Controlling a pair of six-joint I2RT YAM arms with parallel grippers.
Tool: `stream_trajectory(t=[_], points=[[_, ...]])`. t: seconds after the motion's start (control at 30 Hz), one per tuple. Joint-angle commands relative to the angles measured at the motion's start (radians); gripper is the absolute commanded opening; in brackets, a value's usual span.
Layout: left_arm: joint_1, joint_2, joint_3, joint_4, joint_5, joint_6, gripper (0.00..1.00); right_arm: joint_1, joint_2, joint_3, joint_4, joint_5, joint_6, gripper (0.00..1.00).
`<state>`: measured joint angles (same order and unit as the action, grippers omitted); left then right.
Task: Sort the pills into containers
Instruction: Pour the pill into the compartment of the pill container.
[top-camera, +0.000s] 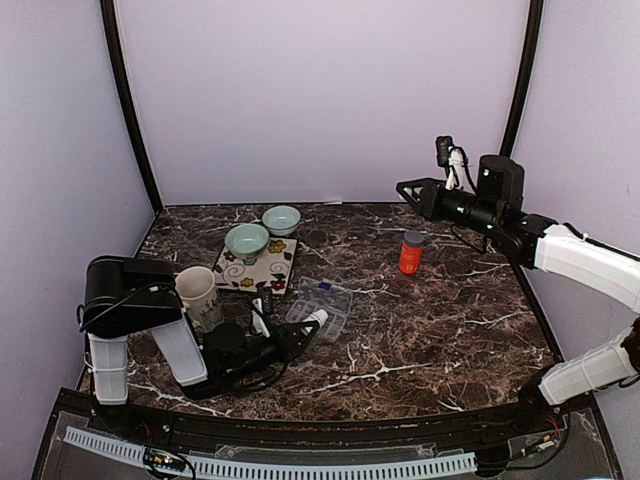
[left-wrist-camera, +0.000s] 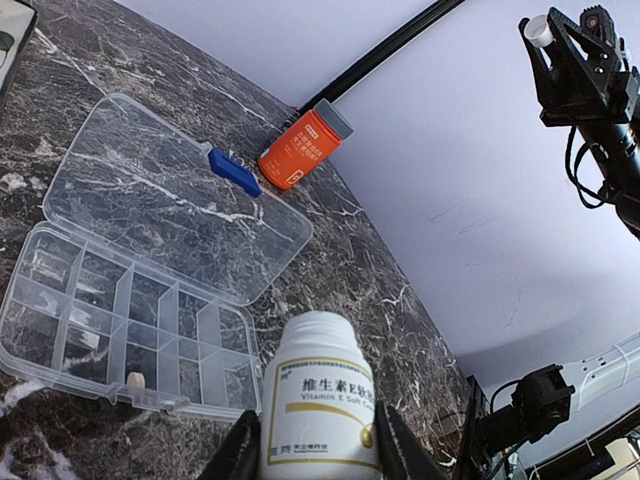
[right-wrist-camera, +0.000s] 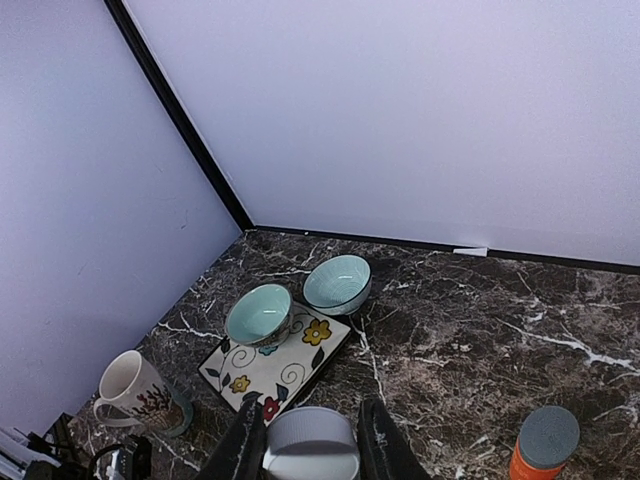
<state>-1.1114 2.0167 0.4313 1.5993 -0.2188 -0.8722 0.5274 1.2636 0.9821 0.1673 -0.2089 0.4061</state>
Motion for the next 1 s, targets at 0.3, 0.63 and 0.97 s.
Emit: stream_trajectory(t=[0.3, 0.63, 0.97], points=[[-0.008, -0.026, 0.023, -0.064, -0.04, -0.022, 0.0, -0.01, -0.03, -0.017, 0.056, -0.003, 0.012, 0.0], [-0.01, -0.042, 0.044, -0.142, -0.055, -0.018, 0.0, -0.015, -0.032, -0.02, 0.057, -0.004, 0.013, 0.0], [-0.01, -0.058, 0.046, -0.179, -0.065, -0.016, 0.0, -0.019, -0.034, -0.024, 0.062, -0.006, 0.016, 0.0]])
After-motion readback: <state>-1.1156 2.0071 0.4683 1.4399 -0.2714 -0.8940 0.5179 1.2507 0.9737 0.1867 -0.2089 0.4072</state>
